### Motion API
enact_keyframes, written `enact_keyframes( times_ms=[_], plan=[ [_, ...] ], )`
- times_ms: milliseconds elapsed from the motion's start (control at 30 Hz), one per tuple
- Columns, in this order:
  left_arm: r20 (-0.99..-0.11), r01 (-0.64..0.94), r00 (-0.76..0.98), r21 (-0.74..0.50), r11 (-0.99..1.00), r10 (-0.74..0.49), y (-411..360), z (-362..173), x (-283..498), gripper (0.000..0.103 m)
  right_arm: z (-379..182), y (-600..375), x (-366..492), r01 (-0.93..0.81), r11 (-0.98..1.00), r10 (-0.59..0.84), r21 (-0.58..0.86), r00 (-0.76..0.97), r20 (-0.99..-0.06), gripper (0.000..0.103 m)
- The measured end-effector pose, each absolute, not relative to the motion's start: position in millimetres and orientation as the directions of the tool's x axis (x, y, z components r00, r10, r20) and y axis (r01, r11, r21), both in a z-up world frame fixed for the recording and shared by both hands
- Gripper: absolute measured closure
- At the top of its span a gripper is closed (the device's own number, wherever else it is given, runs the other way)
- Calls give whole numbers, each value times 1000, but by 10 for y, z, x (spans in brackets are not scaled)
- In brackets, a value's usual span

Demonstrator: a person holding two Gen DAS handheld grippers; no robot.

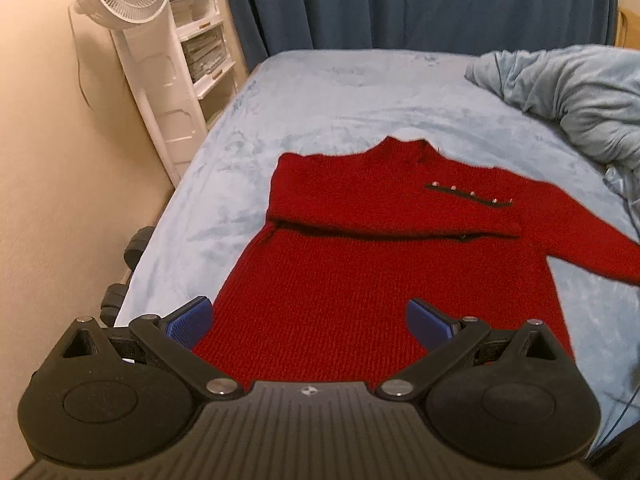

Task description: Fold small clothes

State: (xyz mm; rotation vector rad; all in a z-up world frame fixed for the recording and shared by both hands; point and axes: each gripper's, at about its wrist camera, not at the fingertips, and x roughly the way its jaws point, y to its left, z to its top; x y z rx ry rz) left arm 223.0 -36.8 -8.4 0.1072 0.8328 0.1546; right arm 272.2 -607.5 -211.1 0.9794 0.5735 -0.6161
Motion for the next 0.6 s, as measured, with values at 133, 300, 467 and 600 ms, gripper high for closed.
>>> enact_keyframes(
  times_ms=[133,300,467,600],
  plan=[
    [-744,-88,643,162,983,180,-390,-187,2299,0,-2140,-6013,2985,675,481,-228,559,712,-664,48],
    [-735,-89,651,173,981,189,-357,-206,2345,0,-2007,-6026,2955,581,491,-171,649,795,-582,90],
    [-739,-114,648,145,983,184,-245,-223,2404,0,-1689,-5914,2788,477,498,-132,725,867,-480,90],
    [-747,-144,644,95,985,167,-48,-188,2398,0,-1676,-5910,2943,585,523,-177,621,786,-592,90]
  ],
)
